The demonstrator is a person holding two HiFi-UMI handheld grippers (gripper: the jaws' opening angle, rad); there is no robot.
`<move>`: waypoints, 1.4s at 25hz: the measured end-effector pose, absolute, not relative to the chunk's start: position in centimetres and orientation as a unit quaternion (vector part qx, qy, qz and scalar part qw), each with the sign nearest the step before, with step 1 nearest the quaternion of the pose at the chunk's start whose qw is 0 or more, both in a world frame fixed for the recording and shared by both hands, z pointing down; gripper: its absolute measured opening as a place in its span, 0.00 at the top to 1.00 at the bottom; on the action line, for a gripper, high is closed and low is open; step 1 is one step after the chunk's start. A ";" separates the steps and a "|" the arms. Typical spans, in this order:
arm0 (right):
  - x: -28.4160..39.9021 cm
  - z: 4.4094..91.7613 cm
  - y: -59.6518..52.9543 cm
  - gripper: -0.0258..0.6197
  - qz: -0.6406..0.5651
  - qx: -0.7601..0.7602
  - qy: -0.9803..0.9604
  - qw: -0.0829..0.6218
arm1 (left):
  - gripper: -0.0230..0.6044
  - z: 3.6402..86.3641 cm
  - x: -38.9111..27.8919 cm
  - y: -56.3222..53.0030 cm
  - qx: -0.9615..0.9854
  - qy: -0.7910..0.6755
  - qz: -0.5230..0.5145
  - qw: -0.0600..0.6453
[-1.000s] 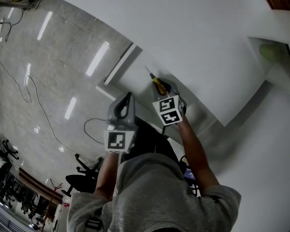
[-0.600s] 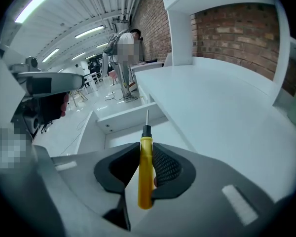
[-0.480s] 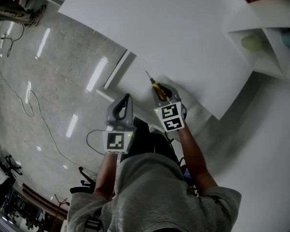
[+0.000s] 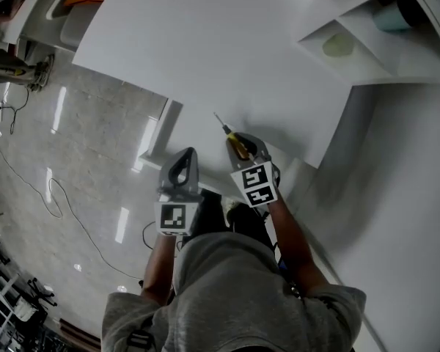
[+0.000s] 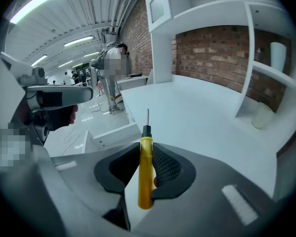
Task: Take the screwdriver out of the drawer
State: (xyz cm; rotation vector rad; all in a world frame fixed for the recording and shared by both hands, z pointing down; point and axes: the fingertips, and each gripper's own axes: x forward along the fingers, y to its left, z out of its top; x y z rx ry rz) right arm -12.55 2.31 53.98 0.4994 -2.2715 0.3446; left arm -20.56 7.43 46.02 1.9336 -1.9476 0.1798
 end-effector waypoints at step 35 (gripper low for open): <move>16.6 46.5 -6.9 0.83 0.235 0.480 -0.796 0.283 | 0.94 40.1 4.6 -5.4 0.855 -0.489 0.114 0.130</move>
